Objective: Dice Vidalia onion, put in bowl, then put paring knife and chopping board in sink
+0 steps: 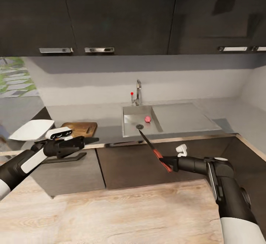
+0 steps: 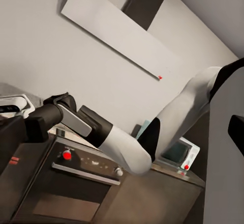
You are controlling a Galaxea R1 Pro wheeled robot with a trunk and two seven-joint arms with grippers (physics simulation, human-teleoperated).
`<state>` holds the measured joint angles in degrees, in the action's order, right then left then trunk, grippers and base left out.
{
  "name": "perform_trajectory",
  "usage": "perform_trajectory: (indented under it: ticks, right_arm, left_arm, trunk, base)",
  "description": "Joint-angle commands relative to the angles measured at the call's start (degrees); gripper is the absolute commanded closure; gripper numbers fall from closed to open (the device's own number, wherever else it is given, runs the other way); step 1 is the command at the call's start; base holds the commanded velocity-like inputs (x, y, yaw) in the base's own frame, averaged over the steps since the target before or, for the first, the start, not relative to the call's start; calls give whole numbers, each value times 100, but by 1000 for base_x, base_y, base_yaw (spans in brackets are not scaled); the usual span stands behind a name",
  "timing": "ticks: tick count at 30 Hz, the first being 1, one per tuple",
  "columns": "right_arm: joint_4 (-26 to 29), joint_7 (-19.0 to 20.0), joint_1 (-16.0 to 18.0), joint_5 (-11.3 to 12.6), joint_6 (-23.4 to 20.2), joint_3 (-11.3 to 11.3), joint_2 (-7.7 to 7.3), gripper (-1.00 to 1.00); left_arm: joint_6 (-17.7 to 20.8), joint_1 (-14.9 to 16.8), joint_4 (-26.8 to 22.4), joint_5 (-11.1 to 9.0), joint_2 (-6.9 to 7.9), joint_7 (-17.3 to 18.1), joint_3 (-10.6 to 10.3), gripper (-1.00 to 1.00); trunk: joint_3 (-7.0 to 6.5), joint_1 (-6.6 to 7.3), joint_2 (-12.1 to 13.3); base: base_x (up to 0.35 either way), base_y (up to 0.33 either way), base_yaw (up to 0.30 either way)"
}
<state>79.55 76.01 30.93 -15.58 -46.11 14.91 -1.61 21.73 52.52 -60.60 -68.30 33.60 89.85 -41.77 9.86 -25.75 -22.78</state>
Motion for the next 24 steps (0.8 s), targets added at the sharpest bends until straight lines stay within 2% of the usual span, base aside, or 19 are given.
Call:
perform_trajectory:
  ticks: [1,9,14,18,24]
  right_arm:
    - [8,74,5,-48,-66,12,3,100]
    - [-7,78,3,-27,-66,61,7,100]
    - [-9,80,1,-24,-65,77,11,100]
    - [-9,80,1,-24,-59,74,12,100]
    - [-17,76,1,-28,-56,78,12,100]
  left_arm:
    - [60,13,1,-42,6,15,-33,-100]
    - [68,14,4,-43,15,15,-33,-100]
    - [74,16,46,-43,12,15,-33,-100]
    - [172,15,67,-36,1,15,-37,-100]
    - [209,13,61,-46,2,-321,-37,-100]
  trunk:
    - [20,-4,-14]
    - [71,-4,-14]
    - [81,-4,-14]
    - [82,-4,-14]
    - [83,-4,-14]
  base:
    - [0,263,225]
    - [0,257,209]
    - [20,156,60]
    - [129,11,8]
    - [238,-136,1]
